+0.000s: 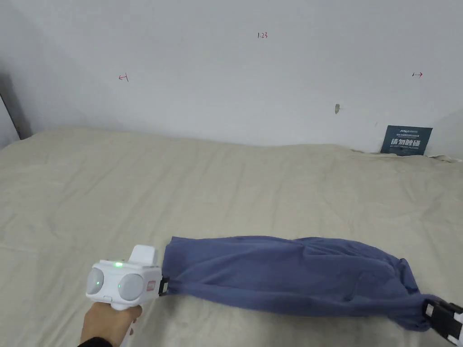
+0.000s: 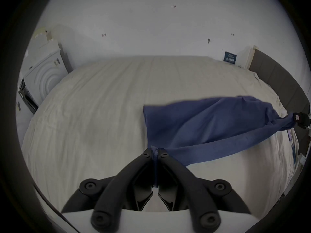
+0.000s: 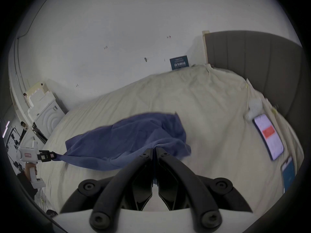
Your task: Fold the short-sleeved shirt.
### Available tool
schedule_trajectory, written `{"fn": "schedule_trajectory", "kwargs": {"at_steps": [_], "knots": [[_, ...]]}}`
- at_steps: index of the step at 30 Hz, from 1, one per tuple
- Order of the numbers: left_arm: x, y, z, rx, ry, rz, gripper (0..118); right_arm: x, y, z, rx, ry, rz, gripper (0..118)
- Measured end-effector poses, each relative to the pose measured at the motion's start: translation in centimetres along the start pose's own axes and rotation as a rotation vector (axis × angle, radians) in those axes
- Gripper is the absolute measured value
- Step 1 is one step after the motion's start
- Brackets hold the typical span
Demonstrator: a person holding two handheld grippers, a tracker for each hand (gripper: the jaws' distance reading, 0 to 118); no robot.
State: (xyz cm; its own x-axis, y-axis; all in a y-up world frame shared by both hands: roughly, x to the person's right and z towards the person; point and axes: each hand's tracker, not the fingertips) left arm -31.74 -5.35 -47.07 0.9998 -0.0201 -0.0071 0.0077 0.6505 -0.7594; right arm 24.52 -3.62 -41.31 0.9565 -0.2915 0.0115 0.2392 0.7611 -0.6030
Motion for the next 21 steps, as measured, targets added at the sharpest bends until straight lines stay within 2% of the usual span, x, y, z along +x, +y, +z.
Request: {"fn": "schedule_trajectory", "kwargs": {"at_steps": [2, 9, 21], "knots": [[-0.3, -2.6, 1.1, -0.014, -0.001, -0.006, 1, 0.5, -2.4, 2.0, -0.018, 0.022, -0.045, 1], [-2.2, -10.0, 6.0, -0.032, -0.022, 0.013, 1, 0.6, -9.3, 9.2, -0.034, 0.04, -0.072, 0], [-4.3, -18.2, 13.3, -0.024, -0.019, 0.037, 1, 0.1, -16.8, 18.9, -0.067, 0.054, -0.062, 1]]}}
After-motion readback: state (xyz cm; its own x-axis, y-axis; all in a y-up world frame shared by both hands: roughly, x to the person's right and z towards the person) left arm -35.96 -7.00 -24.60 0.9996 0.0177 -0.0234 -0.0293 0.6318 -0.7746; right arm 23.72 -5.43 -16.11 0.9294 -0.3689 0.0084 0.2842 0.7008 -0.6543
